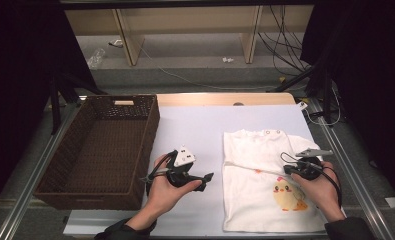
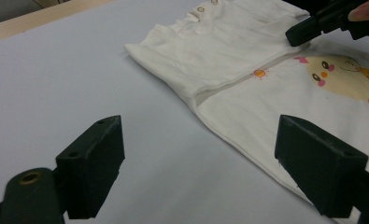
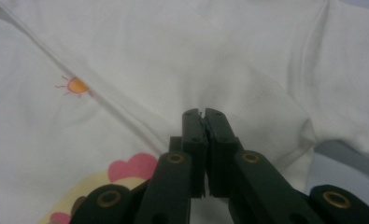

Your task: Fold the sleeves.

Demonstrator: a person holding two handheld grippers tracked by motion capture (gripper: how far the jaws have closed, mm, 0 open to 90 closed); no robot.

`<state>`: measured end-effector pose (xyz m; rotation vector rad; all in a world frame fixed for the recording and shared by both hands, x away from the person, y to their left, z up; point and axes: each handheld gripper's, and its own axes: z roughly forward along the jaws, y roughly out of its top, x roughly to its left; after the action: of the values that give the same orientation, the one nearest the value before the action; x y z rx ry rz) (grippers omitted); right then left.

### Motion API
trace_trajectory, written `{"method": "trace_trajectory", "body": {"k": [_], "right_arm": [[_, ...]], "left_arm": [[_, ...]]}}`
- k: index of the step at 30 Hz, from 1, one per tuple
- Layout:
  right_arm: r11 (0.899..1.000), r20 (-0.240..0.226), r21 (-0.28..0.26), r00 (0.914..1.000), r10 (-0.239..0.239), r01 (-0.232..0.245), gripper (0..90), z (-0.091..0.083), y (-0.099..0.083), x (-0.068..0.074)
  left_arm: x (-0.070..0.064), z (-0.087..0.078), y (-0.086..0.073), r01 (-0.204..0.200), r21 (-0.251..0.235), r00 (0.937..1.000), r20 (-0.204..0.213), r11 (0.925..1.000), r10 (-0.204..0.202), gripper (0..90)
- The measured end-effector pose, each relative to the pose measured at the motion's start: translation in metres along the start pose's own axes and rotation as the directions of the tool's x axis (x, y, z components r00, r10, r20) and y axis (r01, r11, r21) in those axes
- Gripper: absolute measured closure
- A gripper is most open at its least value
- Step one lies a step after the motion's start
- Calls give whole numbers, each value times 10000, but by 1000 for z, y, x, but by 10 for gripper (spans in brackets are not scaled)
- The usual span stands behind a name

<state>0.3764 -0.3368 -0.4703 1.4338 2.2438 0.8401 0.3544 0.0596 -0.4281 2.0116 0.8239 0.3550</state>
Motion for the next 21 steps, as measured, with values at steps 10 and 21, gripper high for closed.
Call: {"method": "trace_trajectory", "body": {"k": [10, 21], "right_arm": [[9983, -350, 434, 9985, 415, -399, 876, -28, 0, 13], [9998, -123, 20, 9998, 180, -180, 662, -22, -2, 6]], "left_arm": [[1, -2, 1, 31, -58, 10000, -47, 10000, -31, 157], [2, -2, 0, 101, -45, 9999, -50, 9999, -101, 158]]}}
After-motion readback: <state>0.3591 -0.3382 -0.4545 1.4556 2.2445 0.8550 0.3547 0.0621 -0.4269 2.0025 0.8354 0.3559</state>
